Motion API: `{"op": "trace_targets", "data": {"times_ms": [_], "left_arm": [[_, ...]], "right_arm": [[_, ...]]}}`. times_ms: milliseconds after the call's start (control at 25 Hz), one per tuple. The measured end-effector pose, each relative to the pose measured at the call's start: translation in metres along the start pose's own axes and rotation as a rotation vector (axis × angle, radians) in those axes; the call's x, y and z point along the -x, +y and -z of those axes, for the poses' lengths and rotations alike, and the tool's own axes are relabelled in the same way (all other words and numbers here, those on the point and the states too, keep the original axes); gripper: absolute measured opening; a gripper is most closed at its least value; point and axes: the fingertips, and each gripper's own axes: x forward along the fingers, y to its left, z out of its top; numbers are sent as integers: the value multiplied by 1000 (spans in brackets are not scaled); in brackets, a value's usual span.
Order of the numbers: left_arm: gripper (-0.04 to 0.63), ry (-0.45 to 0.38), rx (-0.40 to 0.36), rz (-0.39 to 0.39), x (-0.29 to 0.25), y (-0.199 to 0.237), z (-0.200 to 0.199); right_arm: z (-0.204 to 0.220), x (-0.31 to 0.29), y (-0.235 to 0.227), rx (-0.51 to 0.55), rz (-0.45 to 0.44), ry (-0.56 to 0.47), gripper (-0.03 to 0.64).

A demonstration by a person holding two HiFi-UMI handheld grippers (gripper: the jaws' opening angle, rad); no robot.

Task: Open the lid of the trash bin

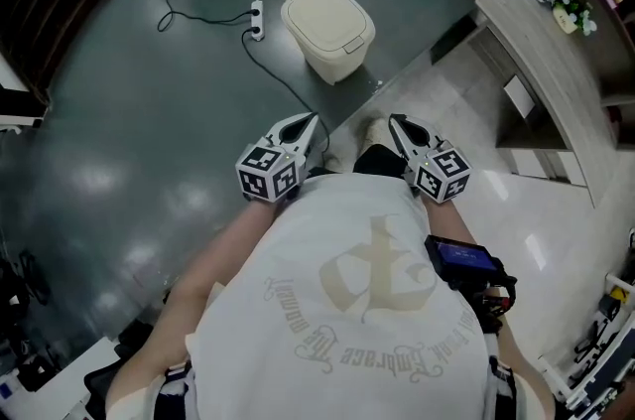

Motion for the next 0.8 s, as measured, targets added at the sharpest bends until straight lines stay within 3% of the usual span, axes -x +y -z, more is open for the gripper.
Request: {"op": "trace_targets", "data": {"times_ms": [440,800], "left_arm": [[12,-37,52,-101,-5,48,-24],[12,-58,93,-157,-40,71,-52]], "right_arm": [[-30,-62,-19,20,-77,34,6],[-52,-103,-57,46,-145,110,6]]}}
